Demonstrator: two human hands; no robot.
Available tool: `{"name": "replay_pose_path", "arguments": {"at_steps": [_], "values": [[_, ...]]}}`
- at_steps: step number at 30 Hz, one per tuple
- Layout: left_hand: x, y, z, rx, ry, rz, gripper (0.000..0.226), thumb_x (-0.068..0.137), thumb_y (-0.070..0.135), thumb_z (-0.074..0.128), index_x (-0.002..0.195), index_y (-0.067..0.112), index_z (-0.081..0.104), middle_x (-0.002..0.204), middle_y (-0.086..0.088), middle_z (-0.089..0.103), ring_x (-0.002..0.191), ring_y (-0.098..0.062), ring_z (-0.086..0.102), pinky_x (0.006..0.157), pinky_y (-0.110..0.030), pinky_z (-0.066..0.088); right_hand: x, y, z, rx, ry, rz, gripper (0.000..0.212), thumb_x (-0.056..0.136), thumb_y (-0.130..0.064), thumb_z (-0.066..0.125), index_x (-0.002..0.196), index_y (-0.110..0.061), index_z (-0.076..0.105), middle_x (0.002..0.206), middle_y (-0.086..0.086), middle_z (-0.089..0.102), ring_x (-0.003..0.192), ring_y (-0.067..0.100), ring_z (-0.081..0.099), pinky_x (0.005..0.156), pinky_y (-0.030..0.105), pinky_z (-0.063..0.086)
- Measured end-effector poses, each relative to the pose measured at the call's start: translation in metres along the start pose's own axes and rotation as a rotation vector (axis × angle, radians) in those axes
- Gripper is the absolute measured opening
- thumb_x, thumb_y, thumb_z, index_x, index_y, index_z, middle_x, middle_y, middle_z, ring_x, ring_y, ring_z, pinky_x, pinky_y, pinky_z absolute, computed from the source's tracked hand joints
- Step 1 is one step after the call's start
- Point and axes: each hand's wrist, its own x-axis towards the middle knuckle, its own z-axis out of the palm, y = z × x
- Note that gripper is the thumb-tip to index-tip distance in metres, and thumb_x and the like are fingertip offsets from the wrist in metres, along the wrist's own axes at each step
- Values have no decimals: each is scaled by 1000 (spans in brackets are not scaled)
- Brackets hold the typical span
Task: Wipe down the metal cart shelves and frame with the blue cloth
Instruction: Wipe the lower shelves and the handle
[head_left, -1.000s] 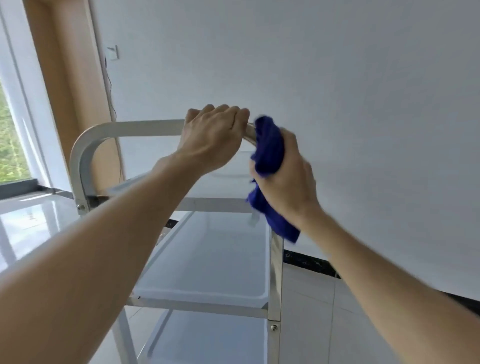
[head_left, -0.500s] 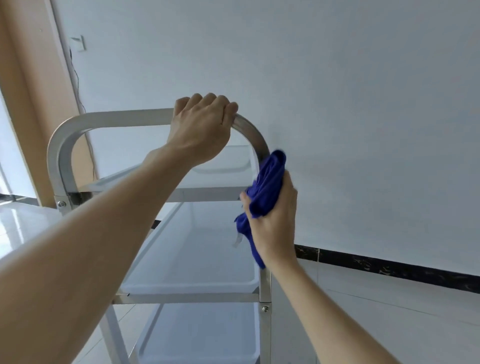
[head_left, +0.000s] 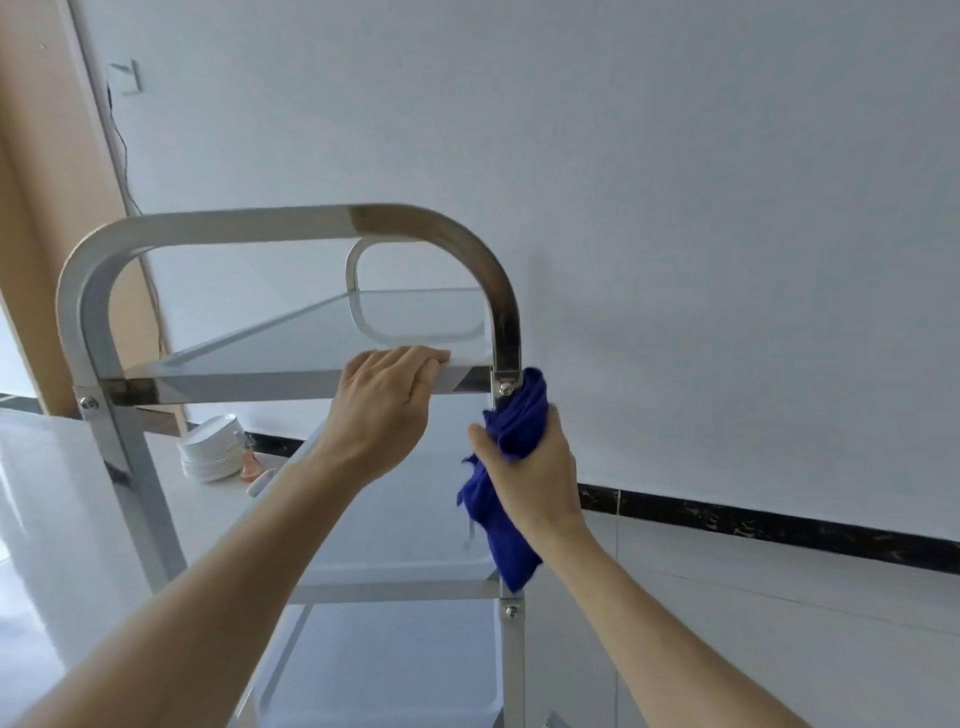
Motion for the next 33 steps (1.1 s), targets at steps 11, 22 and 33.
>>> {"name": "replay_pose_path", "arguments": {"at_steps": [11,22,33], "values": [[-9,-7,8,-38,121,17,32,105,22,36,119,22,66,120,9,68,112,-17,55,102,-26,22,-61,81,7,9,-3,55,39,84,-26,77,111,-31,50,95,-10,70,85,12,71,73,26,57],[-11,-2,7,-42,88,2,34,106,22,33,122,22,63,121,6,67,114,-19,53,104,-28,22,-15,2,19,-54,154,-25,40,82,-31,78,109,-18,51,89,-2,71,78,17,73,74,42,61],[-18,-8,-1,-41,32,-3,37,105,19,33,133,19,58,133,3,62,130,-19,45,121,-36,13,-92,86,12,-2,1,80,49,85,2,67,105,-37,44,85,-25,68,62,1,67,53,14,50]]}}
